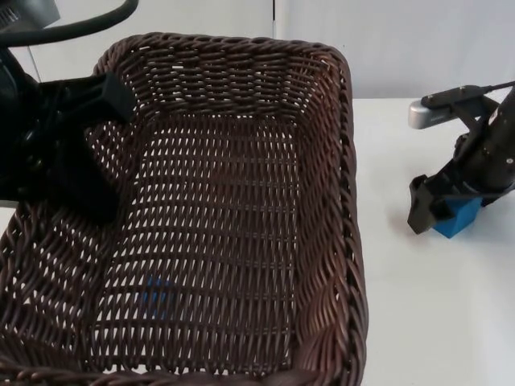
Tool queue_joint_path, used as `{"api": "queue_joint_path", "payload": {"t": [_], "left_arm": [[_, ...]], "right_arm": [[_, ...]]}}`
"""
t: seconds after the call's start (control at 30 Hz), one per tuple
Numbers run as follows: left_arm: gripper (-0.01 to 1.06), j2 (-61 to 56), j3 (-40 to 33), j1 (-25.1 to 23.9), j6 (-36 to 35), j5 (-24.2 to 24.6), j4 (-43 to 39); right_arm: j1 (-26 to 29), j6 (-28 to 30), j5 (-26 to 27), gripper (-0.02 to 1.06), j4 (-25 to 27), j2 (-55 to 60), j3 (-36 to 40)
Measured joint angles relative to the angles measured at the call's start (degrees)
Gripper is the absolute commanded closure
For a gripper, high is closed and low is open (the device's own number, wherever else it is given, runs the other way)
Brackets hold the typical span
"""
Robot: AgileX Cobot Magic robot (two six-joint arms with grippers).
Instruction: Pick up the basket with the left hand and place the largest block into the basket with the right hand.
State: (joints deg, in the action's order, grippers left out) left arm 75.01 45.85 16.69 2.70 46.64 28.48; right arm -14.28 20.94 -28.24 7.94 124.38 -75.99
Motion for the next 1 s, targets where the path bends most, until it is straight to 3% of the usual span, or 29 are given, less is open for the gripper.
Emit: {"api": "queue_joint_path", "payload": {"t": [0.2,0.33,0.37,0.43,0.5,0.53,0.67,1.0], "left_arm": [[1.05,0.0,0.0,0.0,0.0,0.0,0.0],[1.05,0.0,0.0,0.0,0.0,0.0,0.0],[1.05,0.0,0.0,0.0,0.0,0.0,0.0],[1.05,0.0,0.0,0.0,0.0,-0.1,0.0],[1.05,0.0,0.0,0.0,0.0,-0.2,0.0],[1.05,0.0,0.0,0.0,0.0,-0.4,-0.1],[1.05,0.0,0.0,0.0,0.0,-1.1,-0.2],[1.05,0.0,0.0,0.0,0.1,-1.2,-0.5]], "right_arm": [[0.0,0.0,0.0,0.07,0.0,0.0,0.0],[0.0,0.0,0.2,0.38,0.0,0.0,0.0],[0.0,0.0,0.2,0.38,0.0,0.0,0.0],[0.0,-0.4,0.2,0.64,0.1,0.0,0.0],[0.0,-0.6,0.3,0.8,0.1,-0.1,0.0],[0.0,-0.8,0.2,0.8,0.1,-0.3,0.0],[0.0,-1.5,-1.6,1.05,0.1,-3.1,0.0],[0.0,-1.9,-11.4,1.05,0.1,-16.0,0.0]]}}
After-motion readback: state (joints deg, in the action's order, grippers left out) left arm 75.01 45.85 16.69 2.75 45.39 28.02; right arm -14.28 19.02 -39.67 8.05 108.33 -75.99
